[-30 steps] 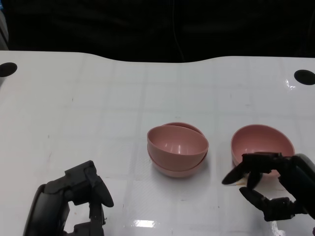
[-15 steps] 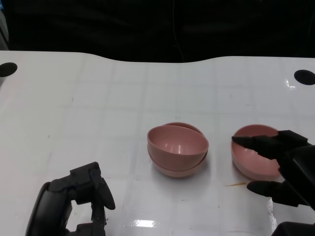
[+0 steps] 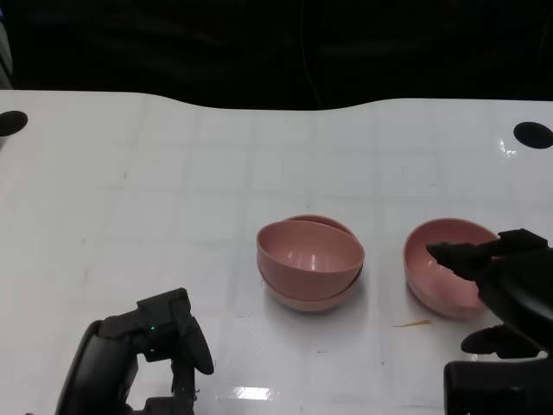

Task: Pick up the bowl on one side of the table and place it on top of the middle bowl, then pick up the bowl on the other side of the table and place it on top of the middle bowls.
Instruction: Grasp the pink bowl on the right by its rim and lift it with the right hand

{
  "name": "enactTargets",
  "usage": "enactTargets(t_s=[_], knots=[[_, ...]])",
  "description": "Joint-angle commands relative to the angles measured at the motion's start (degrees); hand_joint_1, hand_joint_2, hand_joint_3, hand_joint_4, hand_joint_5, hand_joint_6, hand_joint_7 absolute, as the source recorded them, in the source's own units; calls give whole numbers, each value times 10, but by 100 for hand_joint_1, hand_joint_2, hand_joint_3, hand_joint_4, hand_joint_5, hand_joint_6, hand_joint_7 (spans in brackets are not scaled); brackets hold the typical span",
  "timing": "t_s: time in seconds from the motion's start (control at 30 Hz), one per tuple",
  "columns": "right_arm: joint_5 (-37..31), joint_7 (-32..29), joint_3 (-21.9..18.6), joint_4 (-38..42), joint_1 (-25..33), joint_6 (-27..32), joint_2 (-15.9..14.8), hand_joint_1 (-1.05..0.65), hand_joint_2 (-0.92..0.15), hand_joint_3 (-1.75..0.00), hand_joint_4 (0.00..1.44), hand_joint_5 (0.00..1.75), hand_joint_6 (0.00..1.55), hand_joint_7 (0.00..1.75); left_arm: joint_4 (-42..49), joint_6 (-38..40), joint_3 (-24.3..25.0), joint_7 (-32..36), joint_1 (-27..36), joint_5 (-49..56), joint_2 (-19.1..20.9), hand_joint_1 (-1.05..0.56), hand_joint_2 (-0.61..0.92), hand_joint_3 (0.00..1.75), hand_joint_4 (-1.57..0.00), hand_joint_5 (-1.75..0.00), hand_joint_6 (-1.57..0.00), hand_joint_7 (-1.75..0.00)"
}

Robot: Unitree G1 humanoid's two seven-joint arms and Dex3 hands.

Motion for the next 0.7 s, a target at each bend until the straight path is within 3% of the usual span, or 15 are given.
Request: enactTargets(t_s=[0.03,0.27,0.3,0.4,0.53,0.6,0.63,0.7], knots=[[-6,0,19,33,-23,-1,-18,-51,-84,0,26,41,33,3,-13,1,1,2,8,7,3,17,23,172,-100,-173,-90,-156],[-13,-28,48,89,-54,-7,-25,-51,-85,0,31,37,35,2,-13,-1,-1,2,8,13,0,17,22,173,-99,-174,-91,-155],[-18,-42,58,118,-69,-13,-23,-47,-86,0,45,34,47,5,-11,-3,-3,2,7,14,-2,15,21,173,-99,-174,-91,-155],[-24,-70,81,182,-104,-19,-21,-41,-88,-1,72,22,64,4,-11,-1,-4,3,6,18,-3,14,20,173,-99,-174,-91,-156],[-23,-103,104,241,-136,-33,-21,-37,-91,-1,96,21,77,5,-9,-1,-2,0,4,17,0,12,21,173,-98,-174,-90,-156],[-23,-122,115,271,-150,-39,-20,-36,-92,-1,98,37,83,2,-8,0,-1,-2,4,17,2,11,21,173,-98,-175,-89,-156],[-26,-135,122,289,-159,-41,-18,-32,-92,-2,92,72,93,3,-8,1,-1,-3,5,15,2,11,22,172,-97,-175,-88,-155],[-31,-166,136,323,-175,-45,-15,-31,-92,-2,85,100,100,2,-6,0,0,-4,5,14,3,10,23,171,-97,-175,-88,-155]])
